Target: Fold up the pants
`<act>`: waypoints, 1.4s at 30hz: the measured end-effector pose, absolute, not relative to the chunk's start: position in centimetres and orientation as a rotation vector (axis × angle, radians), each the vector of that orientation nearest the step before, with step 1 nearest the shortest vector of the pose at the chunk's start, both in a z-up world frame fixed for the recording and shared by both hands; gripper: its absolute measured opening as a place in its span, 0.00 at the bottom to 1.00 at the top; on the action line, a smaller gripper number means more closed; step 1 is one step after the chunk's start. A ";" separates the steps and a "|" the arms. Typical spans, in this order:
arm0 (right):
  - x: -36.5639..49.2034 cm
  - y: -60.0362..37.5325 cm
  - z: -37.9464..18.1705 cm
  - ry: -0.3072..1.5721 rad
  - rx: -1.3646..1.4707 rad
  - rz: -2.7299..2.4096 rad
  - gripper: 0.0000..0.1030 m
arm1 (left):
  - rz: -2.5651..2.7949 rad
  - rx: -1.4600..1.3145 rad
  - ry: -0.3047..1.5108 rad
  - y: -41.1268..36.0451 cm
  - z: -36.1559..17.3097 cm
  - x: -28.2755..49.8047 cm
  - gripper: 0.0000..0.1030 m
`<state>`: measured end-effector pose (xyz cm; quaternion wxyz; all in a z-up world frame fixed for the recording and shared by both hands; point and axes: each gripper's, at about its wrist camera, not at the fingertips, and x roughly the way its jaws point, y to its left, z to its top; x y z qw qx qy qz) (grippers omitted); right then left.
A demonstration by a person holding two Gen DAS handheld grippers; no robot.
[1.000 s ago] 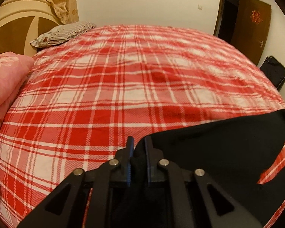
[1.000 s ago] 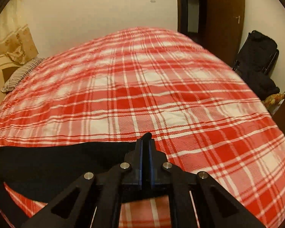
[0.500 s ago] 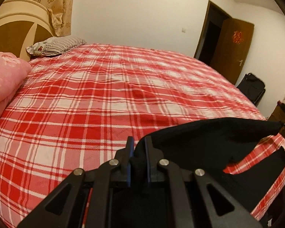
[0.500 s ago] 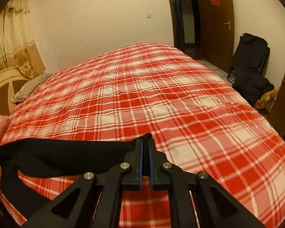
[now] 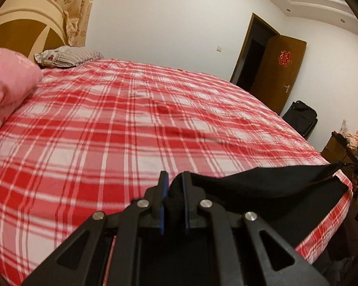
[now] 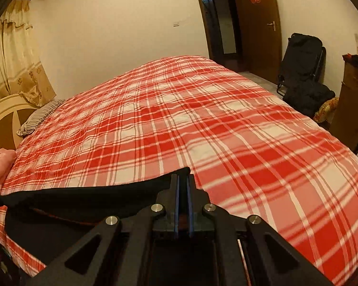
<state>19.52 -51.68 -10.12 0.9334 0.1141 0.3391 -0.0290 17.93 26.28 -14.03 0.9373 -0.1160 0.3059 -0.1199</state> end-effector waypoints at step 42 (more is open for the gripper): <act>16.7 -15.5 -16.6 0.912 -0.360 0.634 0.44 | -0.255 0.127 0.661 23.6 -18.3 13.1 0.15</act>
